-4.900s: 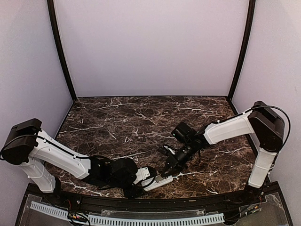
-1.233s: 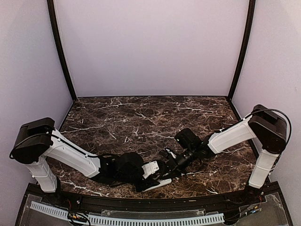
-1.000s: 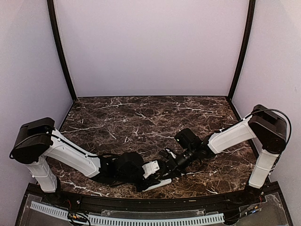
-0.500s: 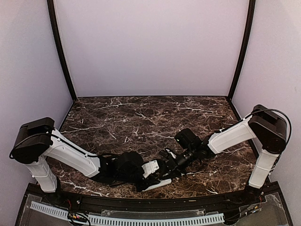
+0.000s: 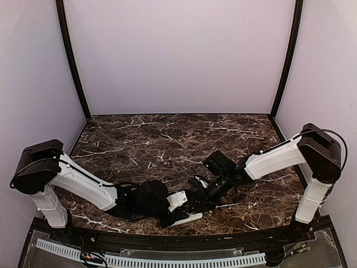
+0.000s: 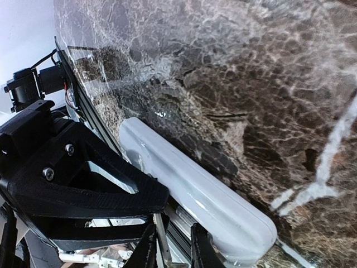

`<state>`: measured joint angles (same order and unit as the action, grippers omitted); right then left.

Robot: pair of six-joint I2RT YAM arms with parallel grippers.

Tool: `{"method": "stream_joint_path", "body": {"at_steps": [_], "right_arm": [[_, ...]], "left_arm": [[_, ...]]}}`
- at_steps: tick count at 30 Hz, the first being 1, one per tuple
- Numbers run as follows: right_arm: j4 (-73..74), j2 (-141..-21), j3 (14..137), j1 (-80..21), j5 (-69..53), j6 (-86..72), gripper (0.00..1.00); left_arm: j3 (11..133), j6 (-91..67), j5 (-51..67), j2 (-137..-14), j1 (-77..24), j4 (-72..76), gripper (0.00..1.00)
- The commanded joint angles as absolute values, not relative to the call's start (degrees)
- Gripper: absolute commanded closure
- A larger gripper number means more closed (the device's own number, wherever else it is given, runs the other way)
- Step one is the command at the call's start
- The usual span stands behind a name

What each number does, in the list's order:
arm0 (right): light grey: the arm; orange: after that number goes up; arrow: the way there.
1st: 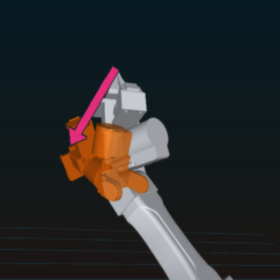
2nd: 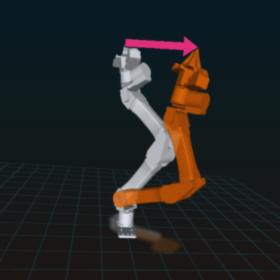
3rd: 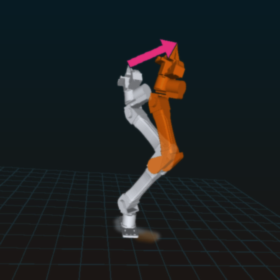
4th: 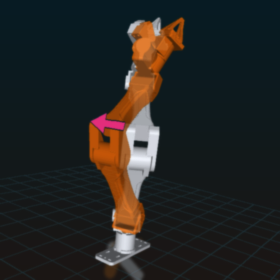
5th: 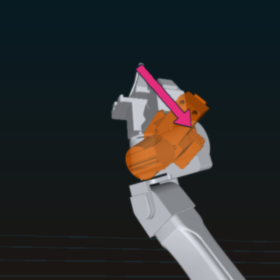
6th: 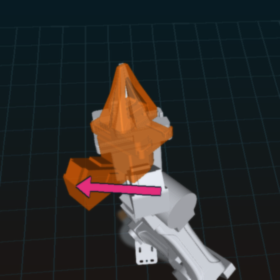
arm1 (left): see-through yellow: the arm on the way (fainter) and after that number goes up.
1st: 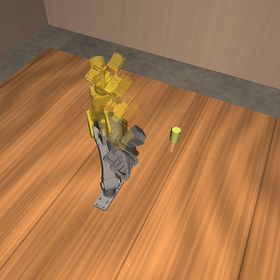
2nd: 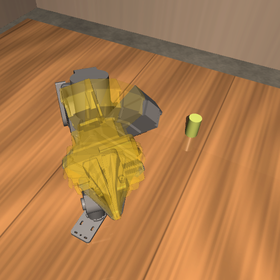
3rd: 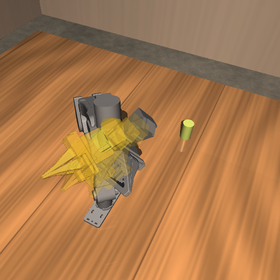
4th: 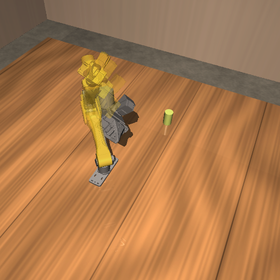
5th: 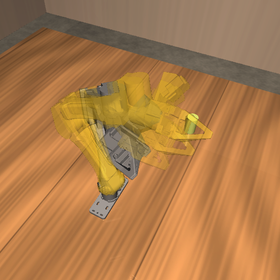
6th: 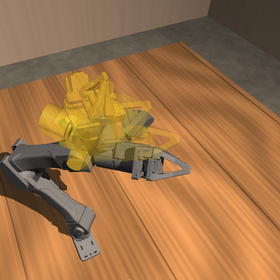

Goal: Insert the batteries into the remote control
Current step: Hold the remote control without the battery cover at the center of the board, then load the battery cover onto the remote control without the battery cover.

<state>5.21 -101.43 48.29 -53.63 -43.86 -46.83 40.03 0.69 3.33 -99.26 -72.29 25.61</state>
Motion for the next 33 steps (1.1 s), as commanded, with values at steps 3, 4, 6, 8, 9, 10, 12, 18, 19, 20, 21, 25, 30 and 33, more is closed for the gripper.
{"method": "stream_joint_path", "body": {"at_steps": [3,4,6,8,9,10,12,18,19,20,21,25,30,33], "right_arm": [[14.78,-98.60,52.46,-53.66,-38.17,-42.08,0.77],[16.05,-98.27,53.06,-53.63,-37.55,-41.55,0.76],[18.56,-97.60,54.22,-53.53,-36.33,-40.50,0.75],[21.48,-97.06,55.36,-53.48,-35.16,-39.48,0.74],[22.25,-96.85,55.89,-53.51,-34.67,-39.01,0.74],[23.35,-96.59,56.24,-53.52,-34.23,-38.68,0.74],[25.12,-95.96,56.95,-53.48,-33.62,-38.14,0.75],[26.14,-94.26,56.57,-53.91,-33.31,-39.44,0.82],[26.04,-94.30,56.52,-54.14,-33.35,-39.71,0.83],[26.04,-94.44,56.51,-54.34,-33.39,-39.85,0.84],[25.83,-94.58,56.43,-54.58,-33.58,-40.16,0.86],[23.59,-95.25,55.84,-55.27,-34.74,-41.24,0.90],[23.42,-96.21,56.14,-55.71,-34.89,-41.54,0.91],[23.60,-96.50,55.72,-55.98,-34.82,-41.87,0.91]], "left_arm": [[37.27,0.66,3.48,-98.50,-73.04,16.33,0.92],[37.22,0.68,3.44,-98.45,-73.04,16.28,0.92],[37.26,0.72,3.35,-98.45,-73.04,16.18,0.92],[37.26,0.71,3.34,-98.49,-73.04,16.17,0.92],[37.27,0.70,3.34,-98.47,-73.04,16.17,0.92],[37.27,0.66,3.34,-98.44,-73.04,16.17,0.92],[37.27,0.62,3.32,-98.52,-73.04,16.17,0.92],[37.21,0.62,3.41,-98.57,-73.08,16.24,0.92],[37.25,0.62,3.42,-98.65,-73.05,16.21,0.92],[37.26,0.62,3.38,-98.72,-73.04,16.19,0.92],[37.26,0.62,3.42,-98.75,-73.04,16.22,0.92],[37.35,0.59,3.36,-98.79,-73.06,16.10,0.92],[37.43,0.62,3.38,-98.83,-73.10,16.01,0.92],[37.42,0.60,3.29,-98.79,-73.05,16.00,0.92]]}}
